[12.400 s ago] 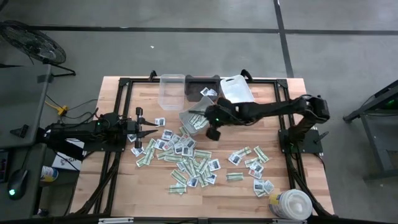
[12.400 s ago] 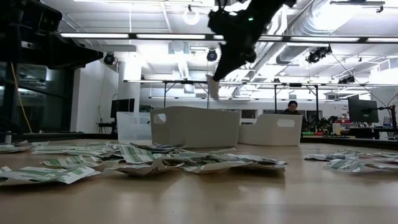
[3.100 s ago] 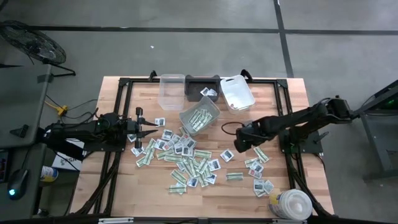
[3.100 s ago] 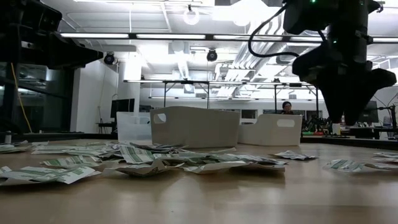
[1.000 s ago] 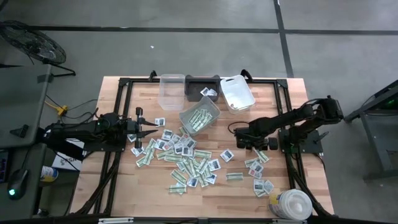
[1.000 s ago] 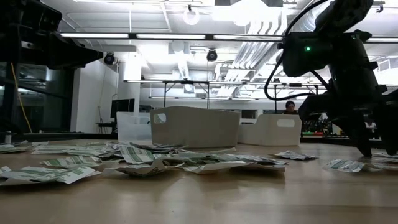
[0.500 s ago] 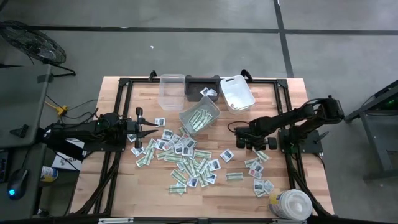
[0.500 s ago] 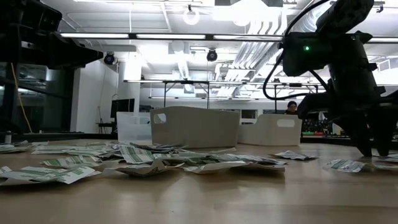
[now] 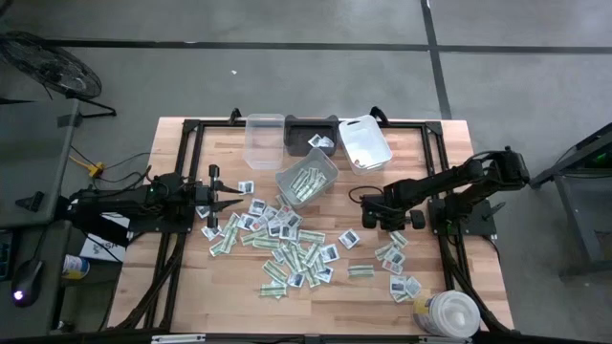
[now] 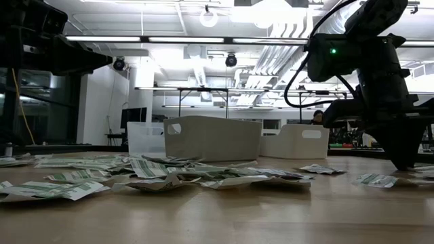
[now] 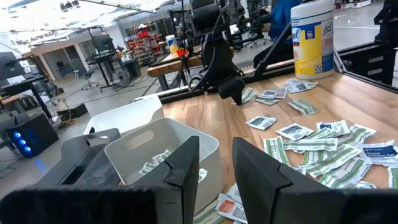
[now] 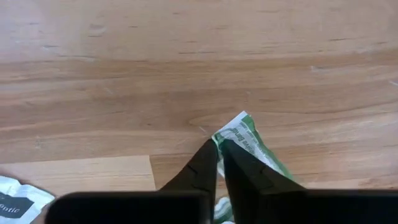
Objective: Pick & Place First Aid Supplies
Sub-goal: Put the bandage pack into the gray bin, then put the towelette pack into the black bin
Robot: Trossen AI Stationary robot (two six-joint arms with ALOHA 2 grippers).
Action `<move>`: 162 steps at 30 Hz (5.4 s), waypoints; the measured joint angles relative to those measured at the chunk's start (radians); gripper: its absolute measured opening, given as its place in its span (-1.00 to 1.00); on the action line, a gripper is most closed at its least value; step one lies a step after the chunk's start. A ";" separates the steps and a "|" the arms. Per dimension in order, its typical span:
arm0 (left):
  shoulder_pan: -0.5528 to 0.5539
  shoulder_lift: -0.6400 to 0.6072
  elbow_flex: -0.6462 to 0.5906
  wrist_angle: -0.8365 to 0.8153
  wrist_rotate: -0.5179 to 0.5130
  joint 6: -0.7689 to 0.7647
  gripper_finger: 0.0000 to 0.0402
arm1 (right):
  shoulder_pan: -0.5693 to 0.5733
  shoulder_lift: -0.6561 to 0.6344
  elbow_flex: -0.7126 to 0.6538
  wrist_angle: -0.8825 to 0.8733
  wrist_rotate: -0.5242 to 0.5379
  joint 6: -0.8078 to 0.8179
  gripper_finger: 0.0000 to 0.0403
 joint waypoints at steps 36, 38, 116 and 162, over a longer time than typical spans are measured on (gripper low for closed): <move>0.000 0.000 0.000 0.000 0.000 0.000 -0.52 | 0.001 -0.053 0.294 -0.156 0.169 -0.807 -1.00; 0.000 0.000 0.000 0.000 0.000 0.000 -0.52 | 0.000 -0.053 0.346 -0.197 0.196 -0.876 -1.00; 0.000 0.000 0.000 0.000 0.000 0.000 -0.52 | -0.205 0.567 1.140 -0.183 0.279 -1.698 -0.43; 0.000 0.000 0.000 0.000 0.000 0.000 -0.52 | -0.017 0.113 0.386 0.044 0.016 -1.703 -0.27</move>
